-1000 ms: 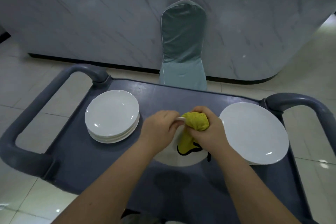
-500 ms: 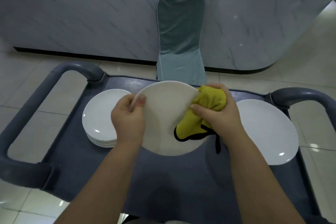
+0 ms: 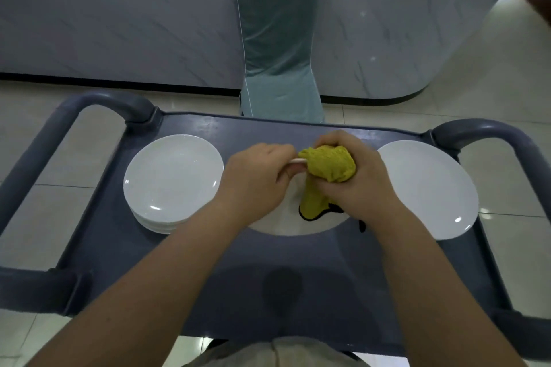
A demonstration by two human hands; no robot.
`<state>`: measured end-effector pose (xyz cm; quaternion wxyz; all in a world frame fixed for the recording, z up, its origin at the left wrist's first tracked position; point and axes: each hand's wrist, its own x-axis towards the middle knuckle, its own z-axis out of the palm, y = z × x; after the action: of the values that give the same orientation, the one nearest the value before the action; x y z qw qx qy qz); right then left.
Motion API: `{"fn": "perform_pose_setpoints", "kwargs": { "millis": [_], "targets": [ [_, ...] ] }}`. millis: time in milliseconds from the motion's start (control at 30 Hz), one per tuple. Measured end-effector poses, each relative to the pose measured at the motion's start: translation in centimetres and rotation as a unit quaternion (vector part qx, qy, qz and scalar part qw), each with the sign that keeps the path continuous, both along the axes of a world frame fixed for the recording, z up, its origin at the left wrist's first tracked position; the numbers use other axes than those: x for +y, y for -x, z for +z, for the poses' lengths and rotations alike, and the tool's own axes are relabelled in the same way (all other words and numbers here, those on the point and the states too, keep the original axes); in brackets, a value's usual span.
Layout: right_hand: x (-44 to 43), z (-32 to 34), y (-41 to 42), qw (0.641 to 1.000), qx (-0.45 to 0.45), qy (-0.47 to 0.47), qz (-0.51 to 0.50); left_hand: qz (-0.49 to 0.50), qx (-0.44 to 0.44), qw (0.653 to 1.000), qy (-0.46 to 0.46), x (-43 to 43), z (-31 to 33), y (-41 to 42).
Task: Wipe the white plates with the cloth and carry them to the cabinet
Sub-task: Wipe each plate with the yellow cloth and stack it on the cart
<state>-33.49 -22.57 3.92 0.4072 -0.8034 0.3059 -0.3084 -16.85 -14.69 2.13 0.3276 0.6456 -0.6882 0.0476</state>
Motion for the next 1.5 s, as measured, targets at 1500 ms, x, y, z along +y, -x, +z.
{"fn": "perform_pose_setpoints", "kwargs": {
  "millis": [1500],
  "targets": [
    [7.4, -4.9, -0.6, 0.926, -0.003, 0.364, -0.095, 0.138, 0.874, 0.396, -0.247, 6.2, -3.2, -3.6]
  ]
}}
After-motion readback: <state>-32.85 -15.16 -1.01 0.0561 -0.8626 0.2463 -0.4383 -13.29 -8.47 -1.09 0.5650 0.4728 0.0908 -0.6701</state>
